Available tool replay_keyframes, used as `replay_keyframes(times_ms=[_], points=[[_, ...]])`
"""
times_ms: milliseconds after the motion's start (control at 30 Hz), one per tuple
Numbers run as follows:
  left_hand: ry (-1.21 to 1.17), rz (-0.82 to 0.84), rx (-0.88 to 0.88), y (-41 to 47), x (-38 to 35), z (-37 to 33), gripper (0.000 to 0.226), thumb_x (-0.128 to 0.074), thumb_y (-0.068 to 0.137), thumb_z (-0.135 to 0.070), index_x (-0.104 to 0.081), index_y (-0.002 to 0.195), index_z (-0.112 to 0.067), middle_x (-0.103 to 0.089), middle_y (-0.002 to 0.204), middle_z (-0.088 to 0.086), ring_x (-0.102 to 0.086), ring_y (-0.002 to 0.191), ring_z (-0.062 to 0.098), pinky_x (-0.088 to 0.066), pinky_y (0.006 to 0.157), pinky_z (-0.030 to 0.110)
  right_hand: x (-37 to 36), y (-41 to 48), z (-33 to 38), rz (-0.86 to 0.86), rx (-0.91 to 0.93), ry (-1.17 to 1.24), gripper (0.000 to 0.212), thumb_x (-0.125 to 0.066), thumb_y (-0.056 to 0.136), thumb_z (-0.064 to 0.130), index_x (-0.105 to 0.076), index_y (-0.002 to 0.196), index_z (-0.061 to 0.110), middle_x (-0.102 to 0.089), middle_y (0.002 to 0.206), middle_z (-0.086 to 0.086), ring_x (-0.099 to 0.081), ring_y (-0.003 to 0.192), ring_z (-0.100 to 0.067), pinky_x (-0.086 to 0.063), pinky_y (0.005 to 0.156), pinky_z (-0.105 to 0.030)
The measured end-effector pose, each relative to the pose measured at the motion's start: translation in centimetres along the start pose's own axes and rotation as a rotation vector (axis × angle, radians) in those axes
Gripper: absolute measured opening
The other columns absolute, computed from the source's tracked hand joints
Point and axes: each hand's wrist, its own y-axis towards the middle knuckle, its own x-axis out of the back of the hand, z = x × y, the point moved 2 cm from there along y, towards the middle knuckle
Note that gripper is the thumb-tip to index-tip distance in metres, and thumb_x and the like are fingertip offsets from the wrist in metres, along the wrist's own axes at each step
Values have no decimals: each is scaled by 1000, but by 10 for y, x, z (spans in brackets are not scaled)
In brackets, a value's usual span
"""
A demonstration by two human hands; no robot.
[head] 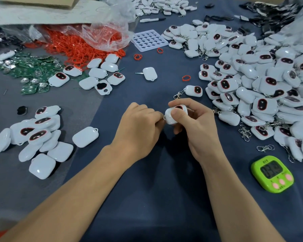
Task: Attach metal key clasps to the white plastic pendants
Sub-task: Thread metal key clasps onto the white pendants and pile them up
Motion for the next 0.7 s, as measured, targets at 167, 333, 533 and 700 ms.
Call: replay_keyframes(times_ms=[167, 333, 533, 700], points=[[-254, -18, 186, 1, 8, 1, 11, -62, 94, -29, -73, 93, -26, -56, 66, -11, -45, 76, 12, -36, 75, 19, 3, 3, 1, 27, -54, 107, 20, -63, 91, 11, -78, 102, 16, -74, 87, -8, -57, 57, -23, -50, 58, -30], [-559, 79, 348, 3, 10, 8, 14, -68, 93, -33, -74, 84, -42, -70, 75, -17, -59, 72, 4, -41, 65, 11, 4, 3, 2, 37, -79, 147, 20, -58, 99, 6, -75, 110, 10, -74, 88, -8, -57, 57, -21, -50, 60, -31], [-280, 8, 262, 0, 6, 7, 29, -62, 91, -30, -67, 67, -14, -56, 57, -4, -49, 71, 18, -39, 71, 23, 2, 2, 1, 16, -69, 78, 20, -62, 92, 10, -77, 105, 13, -74, 85, -9, -57, 56, -23, -50, 59, -30], [-42, -116, 39, 0, 4, -3, 37, -69, 86, -13, -53, 52, -12, -45, 49, -2, -32, 57, 19, -31, 67, 31, 1, 1, 1, 31, -72, 58, 20, -63, 88, 10, -78, 100, 14, -71, 80, -5, -55, 55, -21, -49, 56, -26]])
